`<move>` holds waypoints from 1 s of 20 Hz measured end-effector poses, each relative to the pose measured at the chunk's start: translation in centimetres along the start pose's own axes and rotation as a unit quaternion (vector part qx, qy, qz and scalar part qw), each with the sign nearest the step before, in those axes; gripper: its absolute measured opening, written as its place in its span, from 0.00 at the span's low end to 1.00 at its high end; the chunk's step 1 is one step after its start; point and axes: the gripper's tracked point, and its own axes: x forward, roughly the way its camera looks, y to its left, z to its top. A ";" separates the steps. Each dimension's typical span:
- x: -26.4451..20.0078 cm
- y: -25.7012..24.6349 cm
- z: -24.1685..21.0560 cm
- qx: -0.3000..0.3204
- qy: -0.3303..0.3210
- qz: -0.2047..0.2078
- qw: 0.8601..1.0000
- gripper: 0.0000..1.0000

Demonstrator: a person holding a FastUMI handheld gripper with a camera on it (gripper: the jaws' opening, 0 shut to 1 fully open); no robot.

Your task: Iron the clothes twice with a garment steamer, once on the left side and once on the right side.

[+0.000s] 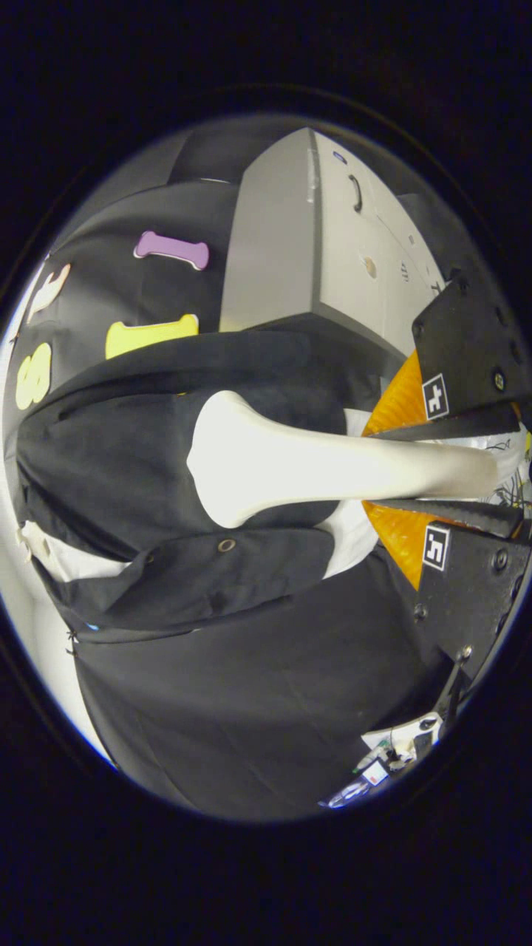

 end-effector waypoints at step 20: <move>-3.6 19.2 21.7 -0.070 -0.160 0.071 0.982 0.38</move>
